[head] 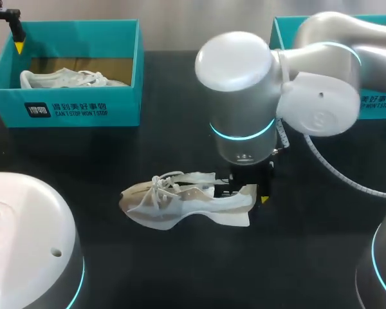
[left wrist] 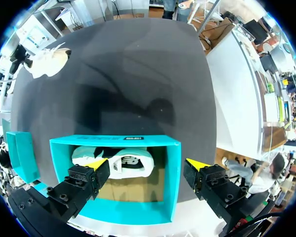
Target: Take the shoe out of the shoebox, open the shoe tongue, remove and reinsert the insole, then place the shoe into the shoebox
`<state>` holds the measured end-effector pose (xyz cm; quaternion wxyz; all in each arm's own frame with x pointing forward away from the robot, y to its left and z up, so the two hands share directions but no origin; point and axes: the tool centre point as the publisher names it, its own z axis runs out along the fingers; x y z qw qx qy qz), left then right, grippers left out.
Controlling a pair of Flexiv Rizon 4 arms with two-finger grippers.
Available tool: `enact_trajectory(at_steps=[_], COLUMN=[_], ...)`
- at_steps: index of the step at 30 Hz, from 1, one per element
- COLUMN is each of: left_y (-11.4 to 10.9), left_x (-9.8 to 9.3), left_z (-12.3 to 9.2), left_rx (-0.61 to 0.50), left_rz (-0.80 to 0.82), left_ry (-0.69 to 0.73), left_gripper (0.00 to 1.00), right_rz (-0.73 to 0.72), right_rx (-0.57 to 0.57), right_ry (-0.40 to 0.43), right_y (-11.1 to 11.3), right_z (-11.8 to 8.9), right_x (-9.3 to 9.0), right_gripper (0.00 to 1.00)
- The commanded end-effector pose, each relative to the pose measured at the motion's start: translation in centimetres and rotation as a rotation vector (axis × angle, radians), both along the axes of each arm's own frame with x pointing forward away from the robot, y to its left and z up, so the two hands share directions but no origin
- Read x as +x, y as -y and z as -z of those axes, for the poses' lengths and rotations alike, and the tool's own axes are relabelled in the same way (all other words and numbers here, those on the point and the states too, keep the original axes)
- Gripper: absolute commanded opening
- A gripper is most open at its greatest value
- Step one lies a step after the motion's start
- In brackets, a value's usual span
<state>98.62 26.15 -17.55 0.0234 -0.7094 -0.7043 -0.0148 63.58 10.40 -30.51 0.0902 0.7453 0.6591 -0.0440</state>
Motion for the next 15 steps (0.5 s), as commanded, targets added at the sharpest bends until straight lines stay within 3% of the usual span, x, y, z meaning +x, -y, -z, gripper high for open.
enact_trajectory(at_steps=[1,7,15], left_y=[0.0,0.0,0.0], left_x=[-0.2,-0.2,-0.2], left_z=[0.0,0.0,0.0], left_rx=[0.002,0.002,0.002], left_rz=[0.0,0.0,0.0], left_ry=[0.003,0.003,0.003], left_gripper=[1.0,1.0,1.0], right_rz=[0.018,0.017,-0.024], right_rx=[-0.017,0.011,0.072], right_ry=[0.004,-0.02,0.004], right_y=[-0.7,-1.0,-1.1], right_z=[1.2,4.3,5.2], right_x=[-0.5,-1.5,-2.2], right_gripper=[0.0,0.0,0.0])
